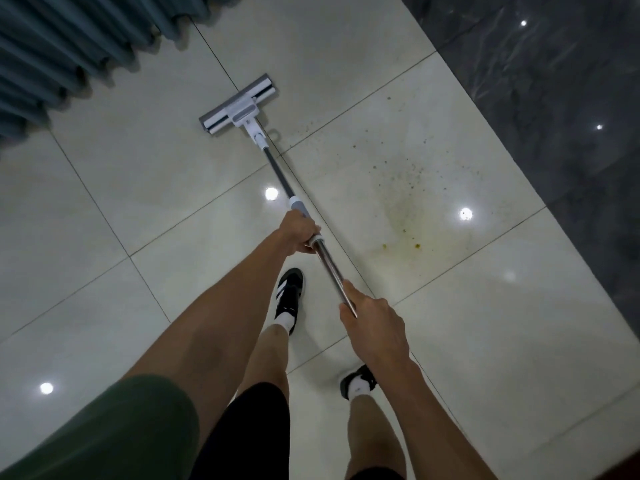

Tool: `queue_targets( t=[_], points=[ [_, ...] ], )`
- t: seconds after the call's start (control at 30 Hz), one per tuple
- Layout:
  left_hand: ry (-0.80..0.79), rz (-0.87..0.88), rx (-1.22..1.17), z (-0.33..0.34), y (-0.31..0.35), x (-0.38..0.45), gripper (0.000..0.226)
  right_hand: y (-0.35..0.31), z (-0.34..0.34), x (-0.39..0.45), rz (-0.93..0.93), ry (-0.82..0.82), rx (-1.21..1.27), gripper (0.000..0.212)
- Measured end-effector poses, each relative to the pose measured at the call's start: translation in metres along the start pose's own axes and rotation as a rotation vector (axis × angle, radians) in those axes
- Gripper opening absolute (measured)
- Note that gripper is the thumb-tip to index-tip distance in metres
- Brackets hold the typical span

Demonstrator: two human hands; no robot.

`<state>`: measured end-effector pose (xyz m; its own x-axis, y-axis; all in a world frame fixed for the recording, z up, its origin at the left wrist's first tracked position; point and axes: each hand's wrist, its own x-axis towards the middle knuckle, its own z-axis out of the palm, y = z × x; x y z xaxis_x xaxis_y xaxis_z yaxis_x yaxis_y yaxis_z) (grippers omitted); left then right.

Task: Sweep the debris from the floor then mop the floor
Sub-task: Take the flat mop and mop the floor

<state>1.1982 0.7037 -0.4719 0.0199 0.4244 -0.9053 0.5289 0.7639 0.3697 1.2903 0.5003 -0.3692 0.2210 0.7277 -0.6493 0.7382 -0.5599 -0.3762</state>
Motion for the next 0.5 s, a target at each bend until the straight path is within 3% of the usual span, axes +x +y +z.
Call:
queue_targets(
  t=[0.17,0.33,0.5],
  points=[
    [0.007,0.017,-0.027,0.106,-0.052,-0.042,0.013,0.11,0.005,-0.062,0.055,-0.022,0.033,0.045],
    [-0.096,-0.04,0.042,0.21,-0.116,-0.096,0.044,0.209,0.011,-0.155,0.177,-0.086,0.127,0.054],
    [-0.134,-0.068,-0.064,0.251,-0.147,-0.138,0.074,0.245,0.008,-0.208,0.2,-0.096,0.098,0.056]
  ],
)
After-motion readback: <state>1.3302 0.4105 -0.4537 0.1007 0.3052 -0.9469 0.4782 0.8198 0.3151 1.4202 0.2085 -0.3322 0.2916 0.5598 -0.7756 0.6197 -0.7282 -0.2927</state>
